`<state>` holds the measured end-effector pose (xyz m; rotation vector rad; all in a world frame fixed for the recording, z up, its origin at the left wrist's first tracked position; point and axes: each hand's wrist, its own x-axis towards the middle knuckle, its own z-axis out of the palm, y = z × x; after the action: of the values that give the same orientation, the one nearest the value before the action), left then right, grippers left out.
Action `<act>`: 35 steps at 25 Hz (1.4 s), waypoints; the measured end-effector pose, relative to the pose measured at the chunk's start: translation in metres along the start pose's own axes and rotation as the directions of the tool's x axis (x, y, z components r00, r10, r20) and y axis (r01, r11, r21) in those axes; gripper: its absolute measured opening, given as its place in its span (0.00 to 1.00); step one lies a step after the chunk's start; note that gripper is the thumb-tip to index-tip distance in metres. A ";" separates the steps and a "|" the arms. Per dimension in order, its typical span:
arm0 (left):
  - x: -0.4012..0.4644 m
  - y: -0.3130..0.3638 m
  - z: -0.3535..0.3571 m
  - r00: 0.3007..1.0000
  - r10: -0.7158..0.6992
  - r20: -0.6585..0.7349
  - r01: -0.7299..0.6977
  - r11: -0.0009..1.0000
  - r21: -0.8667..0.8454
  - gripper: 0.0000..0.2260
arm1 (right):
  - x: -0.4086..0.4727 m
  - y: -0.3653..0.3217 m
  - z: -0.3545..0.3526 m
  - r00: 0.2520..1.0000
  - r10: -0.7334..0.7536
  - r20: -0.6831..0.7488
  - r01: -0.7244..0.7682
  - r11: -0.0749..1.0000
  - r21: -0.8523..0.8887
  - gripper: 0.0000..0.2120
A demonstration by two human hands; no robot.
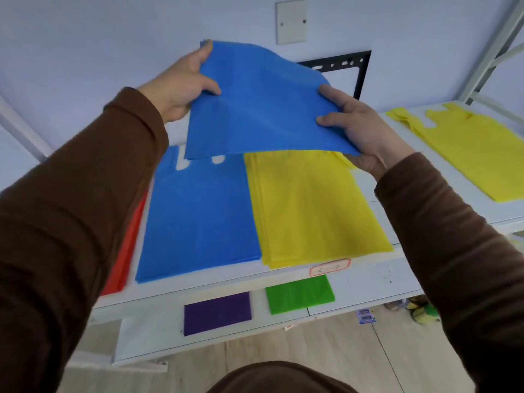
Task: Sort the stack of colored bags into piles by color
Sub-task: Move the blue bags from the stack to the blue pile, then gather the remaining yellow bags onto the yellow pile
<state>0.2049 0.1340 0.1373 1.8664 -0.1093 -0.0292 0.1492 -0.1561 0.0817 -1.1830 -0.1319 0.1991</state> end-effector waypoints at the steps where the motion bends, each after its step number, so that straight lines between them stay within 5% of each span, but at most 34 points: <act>1: -0.011 -0.003 -0.028 1.000 0.017 -0.023 -0.017 1.000 0.009 0.38 | 0.004 0.013 0.024 1.000 -0.019 0.020 0.019 1.000 0.006 0.30; 6: -0.068 -0.109 -0.108 0.991 -0.094 -0.095 0.094 0.996 -0.006 0.38 | 0.007 0.118 0.104 0.997 0.081 -0.005 -0.081 0.977 -0.196 0.31; 11: -0.094 -0.238 -0.105 0.908 -0.418 0.040 0.413 0.907 0.082 0.38 | -0.008 0.199 0.114 0.946 0.267 -0.185 -0.325 0.770 -0.549 0.31; 15: -0.087 -0.235 -0.103 0.930 -0.366 -0.026 0.357 0.888 0.290 0.36 | -0.006 0.202 0.116 0.961 0.183 -0.206 -0.275 0.674 -0.686 0.31; 20: -0.094 -0.233 -0.094 0.940 -0.335 -0.069 0.310 0.747 0.588 0.36 | -0.002 0.204 0.109 0.980 0.113 -0.162 -0.190 0.321 -0.928 0.31; 24: -0.096 -0.232 -0.090 0.949 -0.296 -0.111 0.280 0.624 0.729 0.36 | -0.006 0.206 0.104 0.984 0.082 -0.157 -0.175 0.320 -0.931 0.28; 27: -0.096 -0.222 -0.082 0.982 -0.097 -0.163 0.189 0.460 0.868 0.36 | -0.016 0.195 0.083 0.974 -0.096 -0.206 -0.168 0.307 -0.937 0.21; 32: -0.077 -0.179 -0.014 0.999 0.040 0.036 -0.053 0.735 0.676 0.24 | -0.050 0.157 0.003 0.856 -0.251 -0.452 -0.349 0.366 -0.863 0.16; 35: -0.062 -0.156 0.041 0.992 -0.006 0.122 -0.071 0.787 0.613 0.24 | -0.056 0.134 -0.052 0.791 -0.224 -0.570 -0.519 0.249 -0.818 0.22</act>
<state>0.1493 0.1461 -0.0256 2.5261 -0.2589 -0.0890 0.0939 -0.1673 -0.0620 -2.5230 0.5587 -0.1538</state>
